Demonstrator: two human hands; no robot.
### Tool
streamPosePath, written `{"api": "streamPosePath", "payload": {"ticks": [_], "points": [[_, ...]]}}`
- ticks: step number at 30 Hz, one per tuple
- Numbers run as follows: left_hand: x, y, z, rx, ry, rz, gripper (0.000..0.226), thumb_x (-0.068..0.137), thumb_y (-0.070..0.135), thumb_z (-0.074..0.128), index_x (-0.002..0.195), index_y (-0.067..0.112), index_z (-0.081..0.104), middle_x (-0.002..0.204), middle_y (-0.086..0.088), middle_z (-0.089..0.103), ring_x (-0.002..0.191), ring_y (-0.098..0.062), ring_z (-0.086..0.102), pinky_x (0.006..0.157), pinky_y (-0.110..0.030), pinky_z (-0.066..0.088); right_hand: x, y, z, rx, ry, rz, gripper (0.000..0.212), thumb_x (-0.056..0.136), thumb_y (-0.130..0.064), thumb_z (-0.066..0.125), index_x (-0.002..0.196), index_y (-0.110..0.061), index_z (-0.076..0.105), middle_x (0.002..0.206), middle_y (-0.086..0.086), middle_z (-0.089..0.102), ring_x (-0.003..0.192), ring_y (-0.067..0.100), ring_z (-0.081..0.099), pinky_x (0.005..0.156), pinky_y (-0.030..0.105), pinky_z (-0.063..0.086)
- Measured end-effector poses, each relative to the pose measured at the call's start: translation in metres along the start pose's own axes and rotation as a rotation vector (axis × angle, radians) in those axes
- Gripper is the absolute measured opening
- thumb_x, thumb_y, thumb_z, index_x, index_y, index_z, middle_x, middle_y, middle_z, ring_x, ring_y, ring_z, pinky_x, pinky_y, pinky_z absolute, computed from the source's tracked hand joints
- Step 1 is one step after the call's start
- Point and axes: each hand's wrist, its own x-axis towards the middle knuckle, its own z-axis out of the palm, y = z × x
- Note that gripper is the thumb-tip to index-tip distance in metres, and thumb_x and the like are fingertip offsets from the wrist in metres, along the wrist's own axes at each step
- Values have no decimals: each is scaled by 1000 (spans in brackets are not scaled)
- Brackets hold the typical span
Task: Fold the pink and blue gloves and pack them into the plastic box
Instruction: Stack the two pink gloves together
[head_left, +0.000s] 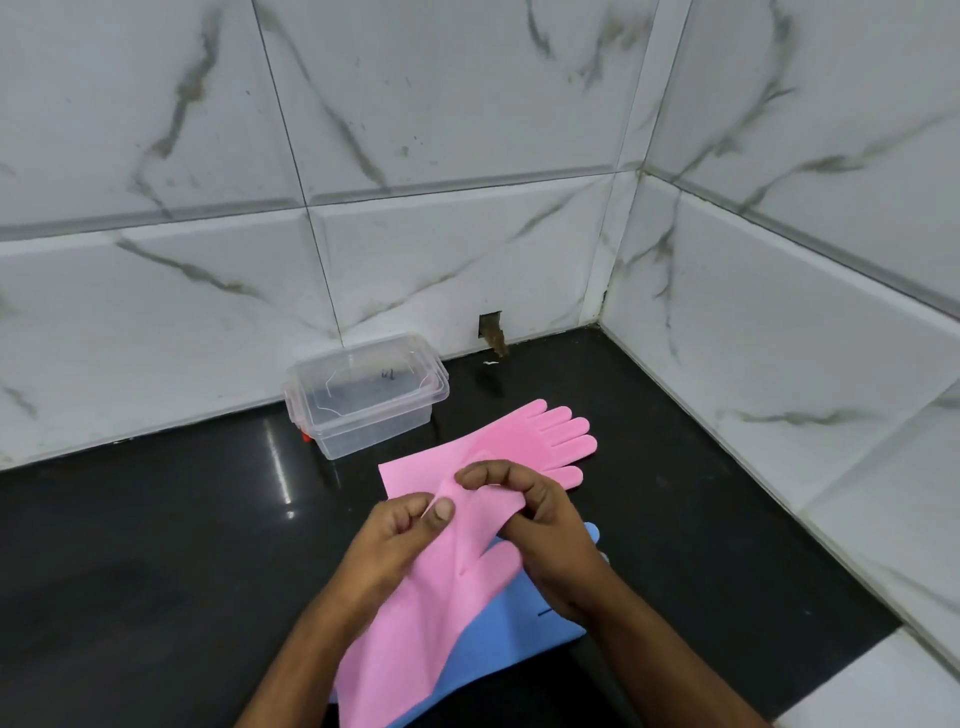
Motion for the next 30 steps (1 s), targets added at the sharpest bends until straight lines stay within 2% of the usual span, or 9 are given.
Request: {"api": "streamPosePath", "payload": {"ticks": [2,4,7,12,15,19,24,27,30], "points": [[2,1,-6,44,73,27,79,78,66,77,77,-10,58,65,-15,50,59,-22,41,57,-38,31,3,4,2,6,39,50,53,83,16,46,110,-19,77,115,1,74,112,17,67,88,30,57],[8,9,-16,229,143,76,63,71,68,80,70,7,66,63,-7,59,56,-18,46,56,-33,35,7,11,1,-1,65,99,58,81,17,45,111,-21,77,118,-1,73,114,17,65,90,33,58],[17,30,-39,568,165,66,43,66,63,85,94,33,74,89,11,75,74,-8,66,70,-33,53,14,21,6,86,23,187,60,72,11,47,118,-18,74,124,4,70,112,22,63,90,37,56],[23,59,-74,942,286,109,76,76,49,85,143,40,51,136,10,64,119,-18,62,97,-39,51,37,35,31,123,67,166,41,82,-10,71,121,-22,66,124,5,64,102,9,64,91,27,53],[20,63,-78,1055,338,228,65,87,32,78,146,31,51,133,8,64,120,-20,63,91,-35,50,53,43,49,-73,117,89,55,86,-2,75,128,-27,50,128,2,53,91,0,65,82,19,53],[6,58,-67,1114,432,483,58,86,12,74,138,33,58,115,14,67,106,-9,60,76,-23,47,79,42,59,-219,119,-28,83,82,8,75,151,-15,34,144,8,45,127,19,58,99,35,54],[-5,20,-42,1103,262,330,48,89,12,68,130,37,65,117,16,69,108,-10,62,76,-28,53,85,45,29,-578,102,-75,41,79,20,60,113,-1,68,110,14,69,103,30,65,87,36,55],[-9,-6,-21,1113,132,247,35,95,24,58,126,39,64,124,20,61,119,-6,56,81,-32,53,74,49,-3,-721,162,22,43,68,22,48,84,-7,75,90,5,75,90,22,67,86,36,54],[-7,-19,-2,1100,57,223,33,99,43,47,130,42,59,124,19,57,119,-5,55,76,-30,51,71,53,-33,-989,279,124,40,80,11,50,95,-15,77,102,3,73,99,24,66,90,41,53]]}}
